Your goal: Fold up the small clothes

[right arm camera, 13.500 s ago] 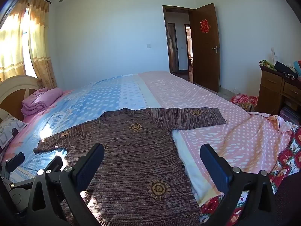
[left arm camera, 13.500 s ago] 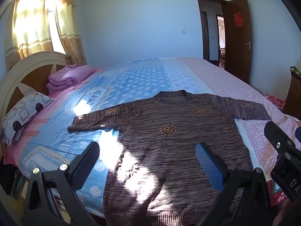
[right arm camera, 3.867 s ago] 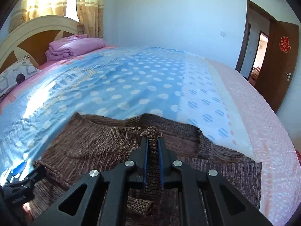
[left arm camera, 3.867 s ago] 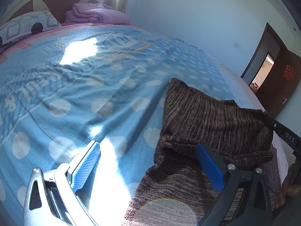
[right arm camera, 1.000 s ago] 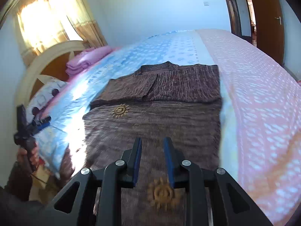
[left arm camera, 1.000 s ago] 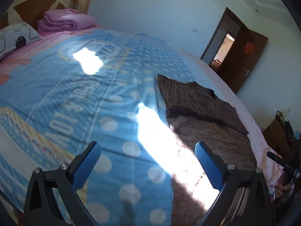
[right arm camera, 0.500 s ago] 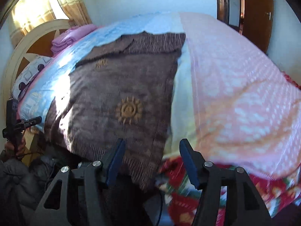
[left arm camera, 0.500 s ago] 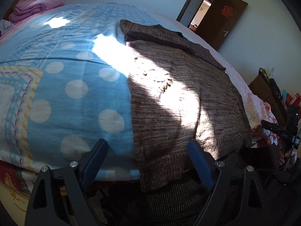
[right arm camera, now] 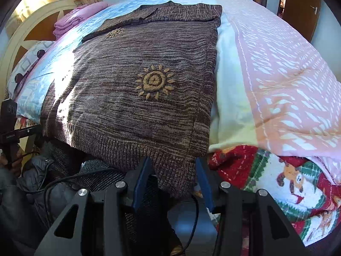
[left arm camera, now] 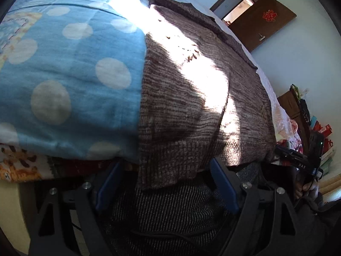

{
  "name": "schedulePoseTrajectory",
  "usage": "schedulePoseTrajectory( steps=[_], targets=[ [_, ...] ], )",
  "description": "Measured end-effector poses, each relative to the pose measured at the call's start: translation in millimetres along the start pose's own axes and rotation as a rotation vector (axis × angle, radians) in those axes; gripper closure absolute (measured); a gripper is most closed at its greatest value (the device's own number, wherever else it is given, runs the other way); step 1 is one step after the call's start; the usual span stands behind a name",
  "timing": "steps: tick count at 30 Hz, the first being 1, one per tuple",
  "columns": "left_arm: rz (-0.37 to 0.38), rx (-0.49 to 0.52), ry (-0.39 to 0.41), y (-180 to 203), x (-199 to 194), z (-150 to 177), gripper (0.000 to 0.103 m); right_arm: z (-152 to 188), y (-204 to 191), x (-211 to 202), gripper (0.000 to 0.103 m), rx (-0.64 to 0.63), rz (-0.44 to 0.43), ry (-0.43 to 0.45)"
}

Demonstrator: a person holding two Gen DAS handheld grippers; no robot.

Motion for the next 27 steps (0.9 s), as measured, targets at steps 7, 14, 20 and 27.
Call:
schedulePoseTrajectory(
  steps=[7, 14, 20, 27],
  targets=[
    [-0.044, 0.034, -0.007, 8, 12, 1, 0.048, 3, -2, 22, 0.089, 0.030, -0.025, -0.046],
    [-0.027, 0.062, -0.007, 14, 2, 1, 0.090, -4, 5, -7, 0.095, 0.093, -0.216, -0.002],
    [0.057, 0.069, 0.084, 26, -32, -18, 0.090, -29, 8, -49, 0.099, 0.137, -0.367, 0.122],
    [0.095, 0.029, 0.110, 29, -50, -70, 0.090, -85, 26, -73, 0.100, 0.185, -0.381, 0.252]
  ],
)
Point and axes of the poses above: each gripper's, at about its wrist camera, not at the fingertips, and x roughly the way its jaws point, y to its right, z to its underside, the point moved 4 cm from there along x, roughly the way its jaws point, and after that the axes turned 7 degrees about -y, right-handed, at the moved point
